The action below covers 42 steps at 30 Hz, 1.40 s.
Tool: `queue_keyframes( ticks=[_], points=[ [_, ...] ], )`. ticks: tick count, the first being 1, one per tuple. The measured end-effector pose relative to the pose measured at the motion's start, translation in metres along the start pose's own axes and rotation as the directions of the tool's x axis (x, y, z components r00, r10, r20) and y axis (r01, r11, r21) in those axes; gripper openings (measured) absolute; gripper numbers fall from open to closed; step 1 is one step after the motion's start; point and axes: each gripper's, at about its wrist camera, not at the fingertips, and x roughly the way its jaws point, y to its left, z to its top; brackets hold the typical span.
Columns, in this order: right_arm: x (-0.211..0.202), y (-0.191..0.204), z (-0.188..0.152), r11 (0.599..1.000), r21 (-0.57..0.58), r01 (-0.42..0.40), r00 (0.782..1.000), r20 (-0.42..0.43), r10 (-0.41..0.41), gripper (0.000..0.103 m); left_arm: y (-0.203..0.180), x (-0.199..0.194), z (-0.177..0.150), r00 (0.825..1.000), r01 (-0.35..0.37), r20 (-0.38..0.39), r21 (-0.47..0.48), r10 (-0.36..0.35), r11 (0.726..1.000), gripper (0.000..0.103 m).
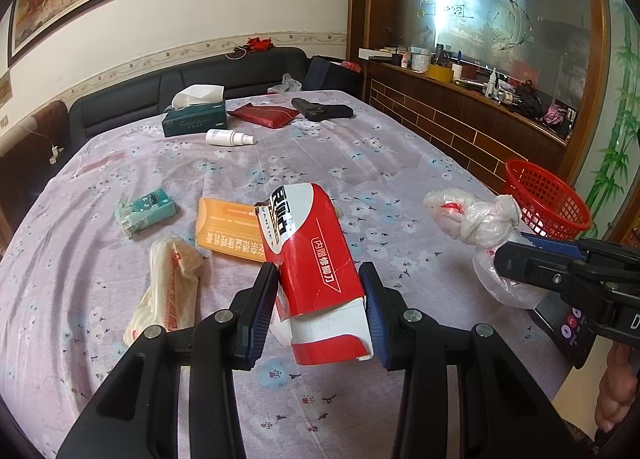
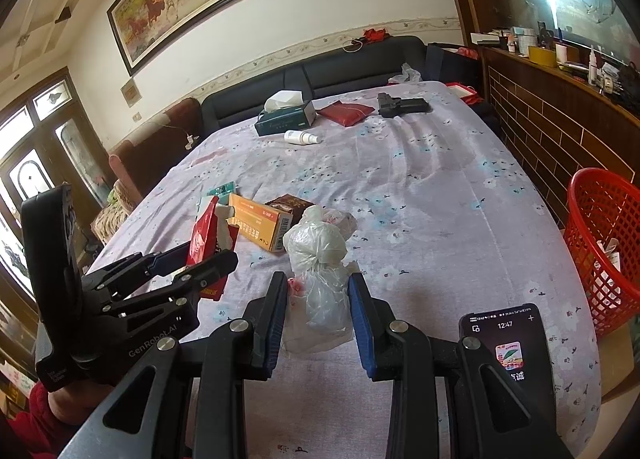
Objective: Collect trash
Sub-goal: 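Lift the red tissue pack and plastic bag above the bed with both tools, then carry both items over the red basket and open both tools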
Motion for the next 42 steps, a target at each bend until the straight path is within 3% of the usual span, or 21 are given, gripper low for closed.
queue_keyframes(
  ticks=[28, 36, 42],
  points=[
    [-0.011, -0.015, 0.001, 0.999, 0.041, -0.015, 1.000, 0.017, 0.015, 0.034, -0.012, 0.001, 0.005, 1.000, 0.010, -0.006, 0.019, -0.010, 1.000, 0.040],
    [-0.025, -0.028, 0.003, 0.997, 0.077, -0.031, 0.998, 0.048, 0.028, 0.034, -0.021, -0.002, 0.014, 0.999, 0.047, -0.014, 0.020, -0.047, 0.999, 0.040],
    [-0.062, -0.065, 0.012, 0.990, 0.144, -0.007, 0.990, 0.143, -0.013, 0.034, -0.046, -0.003, 0.036, 0.993, 0.121, -0.019, 0.047, -0.120, 0.992, 0.040]
  ],
)
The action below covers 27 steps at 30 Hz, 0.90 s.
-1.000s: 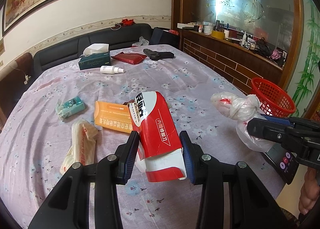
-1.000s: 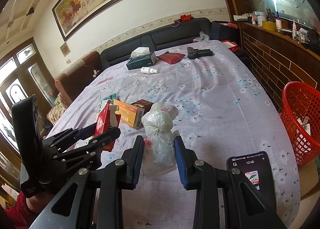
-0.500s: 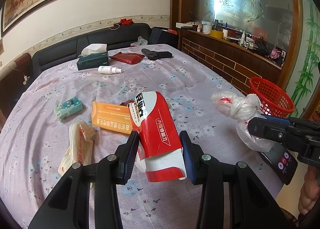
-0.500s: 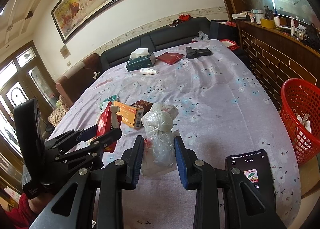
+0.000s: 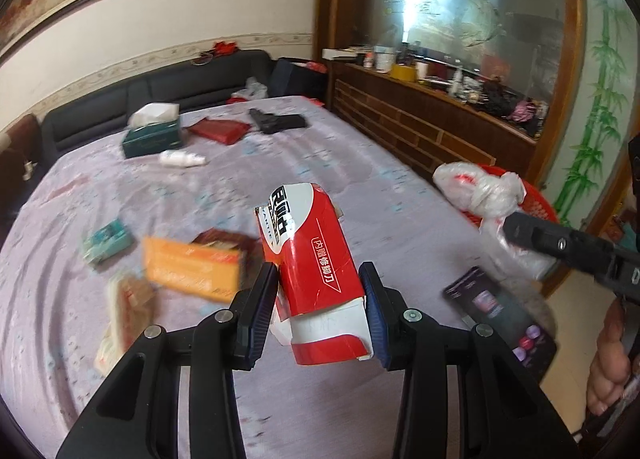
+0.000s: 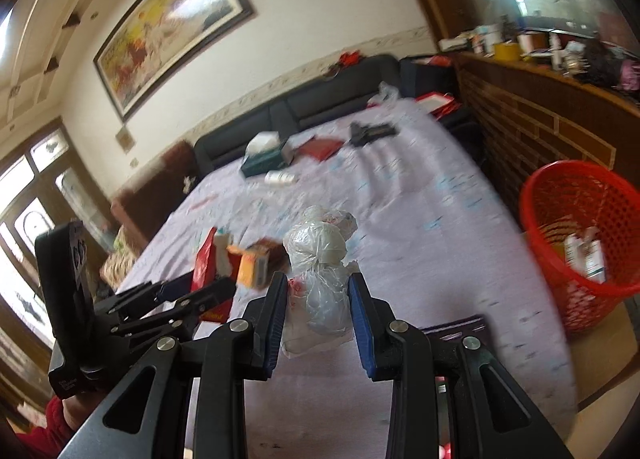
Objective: Collect trash
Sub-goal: 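Carry both items over the red basket and open both tools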
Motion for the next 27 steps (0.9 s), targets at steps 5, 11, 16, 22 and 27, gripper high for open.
queue_keyframes(
  ticks=[5, 11, 16, 22, 27],
  points=[
    [-0.041, -0.047, 0.016, 0.994, 0.080, 0.072, 0.991, 0.103, -0.080, 0.034, -0.042, 0.010, 0.028, 0.993, 0.116, -0.015, 0.045, -0.115, 0.992, 0.040],
    [-0.083, -0.113, 0.029, 0.967, 0.188, 0.172, 0.963, 0.174, -0.205, 0.034, -0.101, 0.035, 0.059, 0.965, 0.258, -0.061, 0.072, -0.254, 0.963, 0.040],
    [-0.097, -0.160, 0.041, 0.943, 0.264, 0.203, 0.949, 0.183, -0.256, 0.034, -0.155, 0.072, 0.082, 0.932, 0.353, -0.109, 0.065, -0.345, 0.933, 0.040],
    [-0.093, -0.199, 0.051, 0.922, 0.321, 0.217, 0.946, 0.165, -0.280, 0.034, -0.203, 0.114, 0.098, 0.906, 0.407, -0.152, 0.065, -0.394, 0.911, 0.041],
    [-0.073, -0.220, 0.059, 0.913, 0.321, 0.251, 0.945, 0.125, -0.304, 0.041, -0.217, 0.146, 0.101, 0.900, 0.411, -0.174, 0.029, -0.400, 0.911, 0.064]
  ],
)
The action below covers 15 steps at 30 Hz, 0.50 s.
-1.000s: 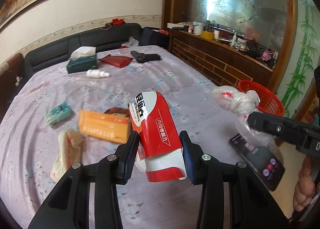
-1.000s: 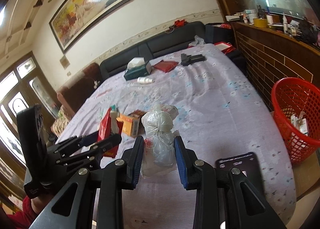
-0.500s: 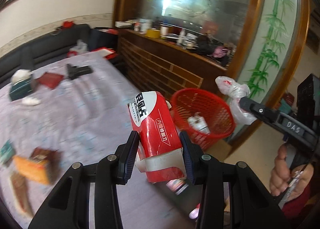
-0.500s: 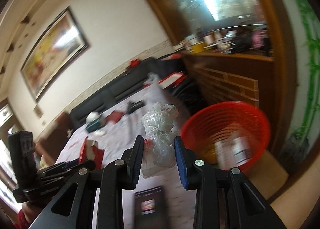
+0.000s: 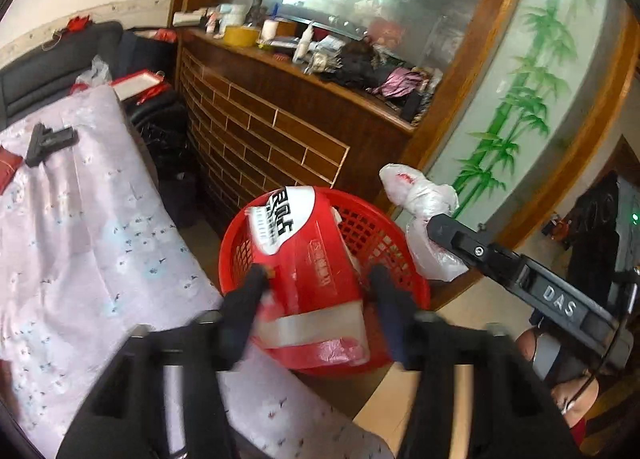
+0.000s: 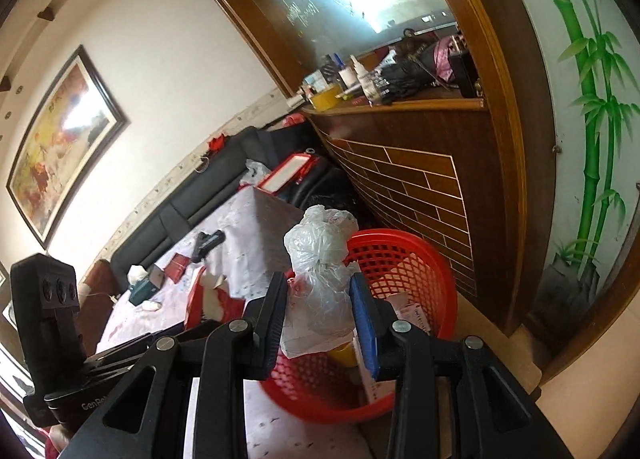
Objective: Collect trash
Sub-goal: 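Carry both items over the red basket and open both tools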
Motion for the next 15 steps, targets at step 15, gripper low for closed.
queue_keyframes(
  ticks=[15],
  points=[
    [-0.040, 0.038, -0.031, 0.997, -0.059, -0.054, 0.998, 0.011, 0.055, 0.055, 0.045, -0.070, -0.035, 0.997, -0.066, 0.036, -0.056, 0.068, 0.996, 0.067]
  ],
)
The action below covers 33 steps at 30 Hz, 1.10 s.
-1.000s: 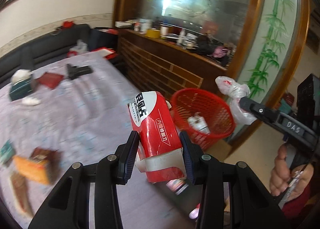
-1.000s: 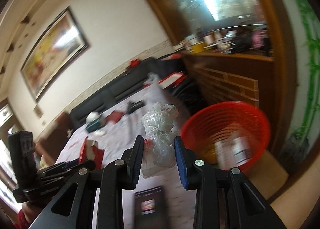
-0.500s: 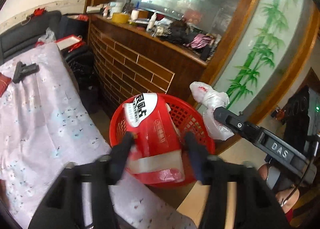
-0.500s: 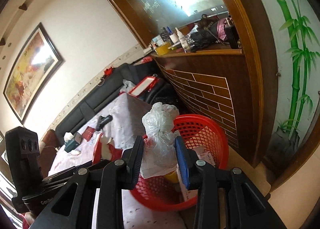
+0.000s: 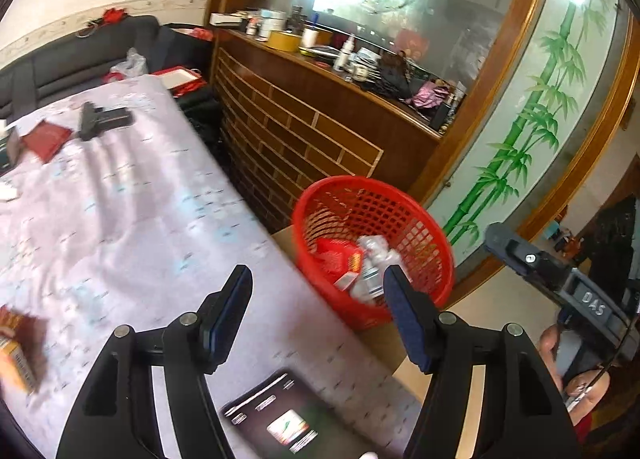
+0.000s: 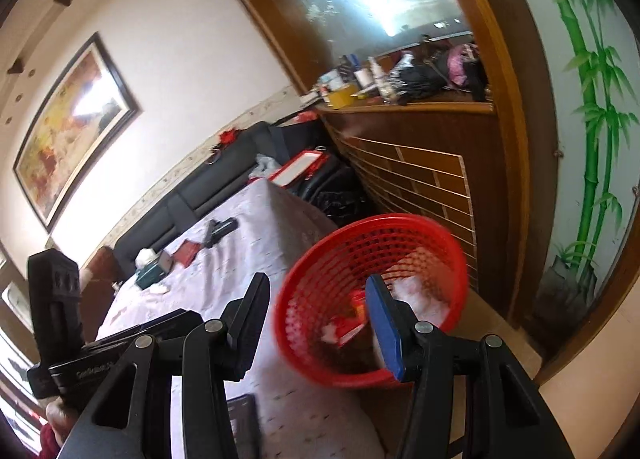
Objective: Collect trash
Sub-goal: 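Carry both items over the red basket and open both tools, then move both tools back over the bed toward the white plastic bag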
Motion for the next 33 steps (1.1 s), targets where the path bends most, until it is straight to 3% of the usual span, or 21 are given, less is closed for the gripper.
queue_keyframes(
  ticks=[6, 10, 15, 20, 25, 28, 31, 33],
  points=[
    [-0.002, 0.037, -0.020, 0.997, -0.057, -0.046, 0.998, -0.040, 0.044, 0.055, 0.022, -0.036, -0.021, 0.999, -0.038, 0.022, -0.014, 0.038, 0.999, 0.067],
    [0.001, 0.064, -0.034, 0.992, -0.096, -0.087, 0.994, -0.077, 0.080, 0.055, 0.039, -0.064, -0.041, 0.992, -0.109, 0.058, -0.015, 0.110, 0.994, 0.067],
    [0.014, 0.113, -0.053, 0.971, -0.185, -0.152, 0.981, -0.147, 0.125, 0.055, 0.073, -0.102, -0.068, 0.966, -0.237, 0.102, -0.036, 0.239, 0.971, 0.068],
    [0.037, 0.162, -0.079, 0.939, -0.260, -0.224, 0.959, -0.231, 0.165, 0.055, 0.122, -0.139, -0.100, 0.933, -0.334, 0.102, -0.123, 0.346, 0.935, 0.070],
    [0.065, 0.208, -0.110, 0.907, -0.305, -0.290, 0.926, -0.328, 0.186, 0.055, 0.174, -0.171, -0.130, 0.872, -0.454, 0.089, -0.214, 0.481, 0.865, 0.070],
    [0.076, 0.235, -0.130, 0.876, -0.349, -0.333, 0.906, -0.377, 0.194, 0.055, 0.204, -0.185, -0.145, 0.849, -0.490, 0.067, -0.272, 0.524, 0.828, 0.070],
    [0.082, 0.252, -0.143, 0.855, -0.376, -0.358, 0.894, -0.403, 0.197, 0.055, 0.231, -0.188, -0.153, 0.837, -0.511, 0.032, -0.313, 0.546, 0.801, 0.070],
    [0.085, 0.257, -0.147, 0.851, -0.378, -0.364, 0.889, -0.414, 0.196, 0.055, 0.244, -0.185, -0.154, 0.845, -0.499, 0.016, -0.337, 0.534, 0.799, 0.070]
  ],
)
